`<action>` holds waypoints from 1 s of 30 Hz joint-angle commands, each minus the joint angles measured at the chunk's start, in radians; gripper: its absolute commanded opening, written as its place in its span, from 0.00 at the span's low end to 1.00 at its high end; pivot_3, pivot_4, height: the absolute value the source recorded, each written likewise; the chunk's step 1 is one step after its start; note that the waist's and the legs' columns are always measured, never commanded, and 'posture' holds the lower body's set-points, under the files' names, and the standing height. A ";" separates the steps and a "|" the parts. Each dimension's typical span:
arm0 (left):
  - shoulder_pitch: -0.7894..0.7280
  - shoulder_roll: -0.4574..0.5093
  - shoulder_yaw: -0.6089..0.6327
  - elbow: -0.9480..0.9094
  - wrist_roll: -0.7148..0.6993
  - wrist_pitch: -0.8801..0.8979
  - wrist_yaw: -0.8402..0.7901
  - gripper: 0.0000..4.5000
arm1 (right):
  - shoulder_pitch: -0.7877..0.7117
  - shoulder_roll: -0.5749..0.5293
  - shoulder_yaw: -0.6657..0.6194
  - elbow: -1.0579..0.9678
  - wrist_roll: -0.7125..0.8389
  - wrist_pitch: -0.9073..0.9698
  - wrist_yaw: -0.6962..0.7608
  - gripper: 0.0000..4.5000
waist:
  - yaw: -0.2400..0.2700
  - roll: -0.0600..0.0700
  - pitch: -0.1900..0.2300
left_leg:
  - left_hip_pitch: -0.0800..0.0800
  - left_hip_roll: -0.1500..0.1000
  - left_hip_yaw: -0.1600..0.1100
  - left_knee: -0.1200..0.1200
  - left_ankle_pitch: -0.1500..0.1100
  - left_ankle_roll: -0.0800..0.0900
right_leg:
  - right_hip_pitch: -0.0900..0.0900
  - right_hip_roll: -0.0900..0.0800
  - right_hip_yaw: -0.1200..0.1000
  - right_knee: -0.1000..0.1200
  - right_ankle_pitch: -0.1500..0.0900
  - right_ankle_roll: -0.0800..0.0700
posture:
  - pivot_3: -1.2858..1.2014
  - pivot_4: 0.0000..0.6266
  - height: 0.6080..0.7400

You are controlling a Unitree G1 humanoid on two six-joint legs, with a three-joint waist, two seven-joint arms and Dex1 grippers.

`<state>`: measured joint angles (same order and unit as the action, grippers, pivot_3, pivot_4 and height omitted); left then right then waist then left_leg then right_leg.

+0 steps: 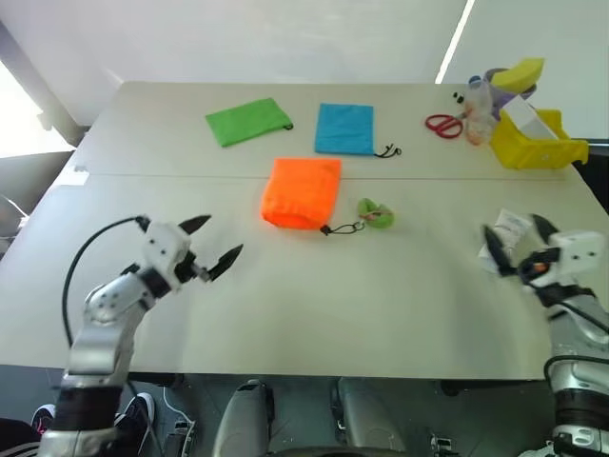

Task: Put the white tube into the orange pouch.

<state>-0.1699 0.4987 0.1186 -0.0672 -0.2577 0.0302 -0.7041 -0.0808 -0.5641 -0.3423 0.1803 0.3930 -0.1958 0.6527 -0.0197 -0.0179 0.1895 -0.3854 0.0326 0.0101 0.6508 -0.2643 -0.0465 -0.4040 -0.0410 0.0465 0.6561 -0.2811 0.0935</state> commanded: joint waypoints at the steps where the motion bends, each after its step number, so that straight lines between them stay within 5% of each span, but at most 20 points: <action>1: -0.125 -0.016 -0.064 0.083 0.091 -0.051 0.039 1.00 | 0.005 -0.044 0.097 -0.199 0.017 0.055 0.116 0.99 | 0.003 0.000 0.000 | 0.000 0.000 0.000 0.000 0.000 0.000 | 0.000 0.000 0.000 0.000 0.001 0.001 | 0.52 0.24 1.00; 10: -0.340 -0.078 -0.244 0.328 0.354 -0.185 0.157 1.00 | 0.006 -0.052 0.235 -0.340 -0.082 0.117 0.128 0.99 | 0.010 -0.001 0.000 | -0.006 -0.002 0.000 0.000 -0.001 0.001 | -0.001 -0.002 -0.001 -0.008 0.003 0.005 | 0.52 0.24 1.00; 24: -0.467 -0.164 -0.315 0.530 0.467 -0.265 0.273 1.00 | -0.019 -0.004 0.236 -0.296 -0.142 0.077 0.072 0.99 | 0.007 -0.001 0.000 | -0.006 -0.002 0.000 0.001 0.000 0.001 | -0.001 -0.002 -0.001 -0.007 0.003 0.006 | 0.52 0.24 1.00; 27: -0.478 -0.172 -0.317 0.560 0.462 -0.260 0.265 0.81 | -0.021 -0.007 0.237 -0.289 -0.155 0.071 0.067 1.00 | 0.007 -0.001 0.000 | -0.006 -0.002 0.000 0.001 -0.001 0.001 | -0.002 -0.002 -0.001 -0.006 0.003 0.006 | 0.52 0.24 1.00; 30: -0.478 -0.180 -0.322 0.573 0.462 -0.261 0.264 0.46 | -0.026 -0.007 0.232 -0.282 -0.154 0.069 0.065 1.00 | 0.008 -0.001 0.000 | -0.006 -0.002 0.000 0.001 -0.001 0.001 | -0.002 -0.002 -0.001 -0.006 0.003 0.006 | 0.52 0.24 1.00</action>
<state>-0.6332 0.3217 -0.2043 0.5197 0.2056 -0.2205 -0.4458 -0.0912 -0.5702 -0.0854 -0.0910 0.2377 -0.1069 0.7259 -0.0120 -0.0187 0.1896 -0.3909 0.0305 0.0100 0.6515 -0.2648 -0.0457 -0.4055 -0.0427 0.0451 0.6497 -0.2776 0.0997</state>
